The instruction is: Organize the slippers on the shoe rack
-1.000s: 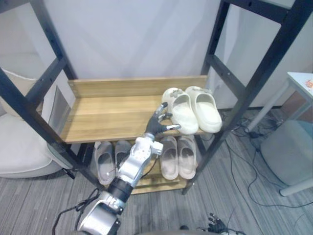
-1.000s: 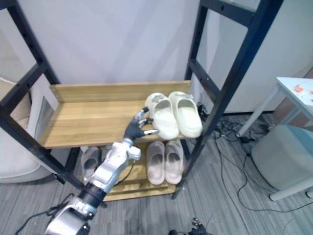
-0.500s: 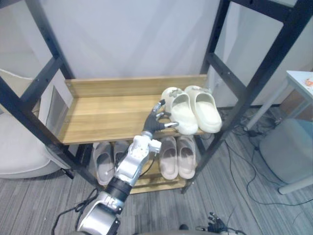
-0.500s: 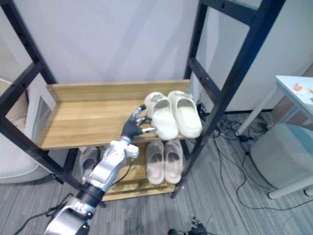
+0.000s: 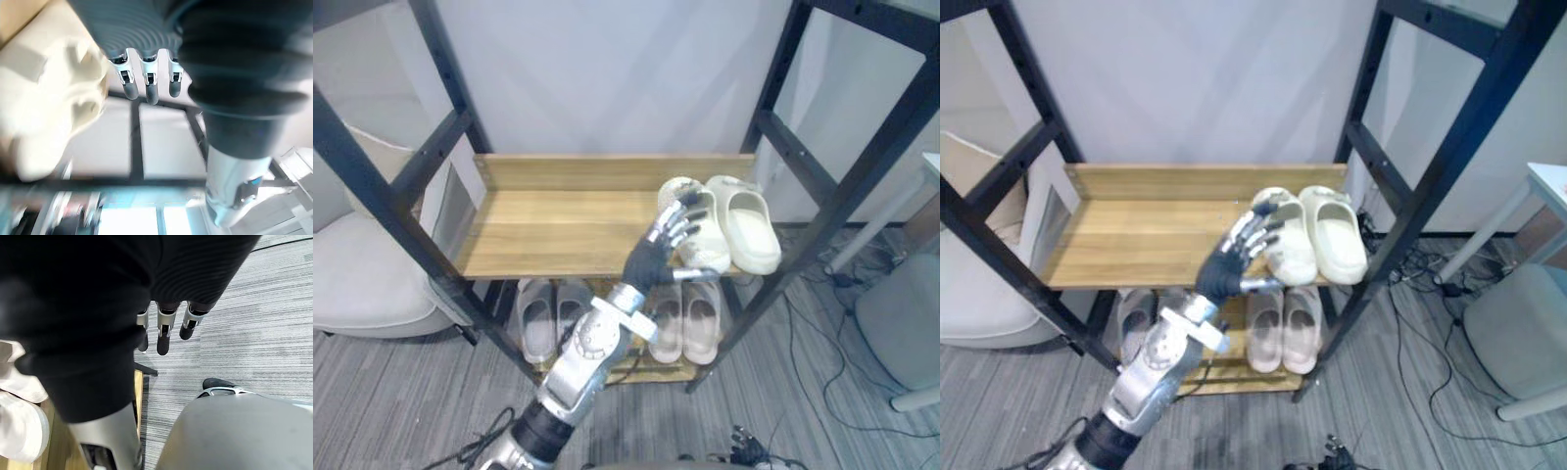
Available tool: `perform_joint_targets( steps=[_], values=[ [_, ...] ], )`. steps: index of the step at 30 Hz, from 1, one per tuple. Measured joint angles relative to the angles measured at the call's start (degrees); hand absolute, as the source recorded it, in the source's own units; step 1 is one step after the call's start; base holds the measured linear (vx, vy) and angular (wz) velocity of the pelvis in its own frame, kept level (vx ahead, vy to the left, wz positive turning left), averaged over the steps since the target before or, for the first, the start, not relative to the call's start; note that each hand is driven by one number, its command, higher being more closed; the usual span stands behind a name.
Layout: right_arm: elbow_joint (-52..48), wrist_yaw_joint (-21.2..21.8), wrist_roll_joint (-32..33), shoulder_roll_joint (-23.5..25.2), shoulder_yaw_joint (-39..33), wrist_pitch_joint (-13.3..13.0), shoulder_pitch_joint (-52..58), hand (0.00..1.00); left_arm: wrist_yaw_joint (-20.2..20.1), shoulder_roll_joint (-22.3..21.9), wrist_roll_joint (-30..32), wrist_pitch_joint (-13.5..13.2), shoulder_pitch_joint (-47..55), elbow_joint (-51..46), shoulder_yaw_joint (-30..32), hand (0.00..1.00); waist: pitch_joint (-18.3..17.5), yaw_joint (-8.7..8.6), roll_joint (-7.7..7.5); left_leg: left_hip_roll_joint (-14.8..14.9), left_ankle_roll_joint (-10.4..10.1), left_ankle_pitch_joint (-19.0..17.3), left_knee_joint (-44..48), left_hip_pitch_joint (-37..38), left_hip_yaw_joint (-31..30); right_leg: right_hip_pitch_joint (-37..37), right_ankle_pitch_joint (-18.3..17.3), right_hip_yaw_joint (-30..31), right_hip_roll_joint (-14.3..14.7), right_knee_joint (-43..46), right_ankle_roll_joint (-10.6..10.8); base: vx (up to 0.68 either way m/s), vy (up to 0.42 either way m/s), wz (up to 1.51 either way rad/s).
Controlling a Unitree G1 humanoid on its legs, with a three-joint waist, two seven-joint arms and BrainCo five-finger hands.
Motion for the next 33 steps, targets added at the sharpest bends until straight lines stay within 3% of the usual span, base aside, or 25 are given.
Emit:
perform_joint_targets(
  steps=[8, 14, 25, 33],
  values=[
    [0.01, -0.02, -0.03, -0.94, 0.08, 0.01, -0.21, 0.0, -4.5, 1.64, -0.87, 2.22, 10.85, 13.87, -0.37, 0.0, -0.44, 0.16, 0.88, 0.4, -0.1, -0.04, 0.11, 0.03, 0.16, -0.02, -0.24, 0.17, 0.4, -0.03, -0.39, 0.0, -0.002, -0.01],
    [0.02, -0.15, -0.03, -0.74, -0.02, 0.0, -0.35, 0.0, -4.39, 2.12, 6.01, 3.01, 14.09, 28.22, 5.97, 0.0, -0.15, 0.51, 0.46, 1.16, -0.72, -0.55, 1.03, 0.01, 0.82, 0.11, -0.32, 0.39, 1.06, -0.17, -0.52, -0.01, -0.013, -0.05],
    [0.02, -1.74, 0.0, 0.81, -0.91, -0.01, -0.72, 0.0, 1.76, 0.04, 17.37, 3.13, 13.89, 50.72, 20.89, 0.0, 0.86, 0.53, -0.52, 1.45, -0.76, -0.53, 1.06, 0.11, 0.67, 0.36, -0.42, 0.0, 1.36, -0.28, -0.63, 0.0, 0.0, 0.0],
    [0.03, -2.43, 0.01, 1.02, -2.33, -0.04, -0.71, 0.0, 5.3, -0.13, 21.44, 3.38, 14.1, 58.91, 27.5, 0.0, 1.51, 0.57, -0.83, 1.24, -0.75, -0.53, 0.93, 0.77, 0.09, 1.28, -0.66, -0.43, 1.18, -0.39, -0.47, -0.01, 0.001, 0.03]
  ],
)
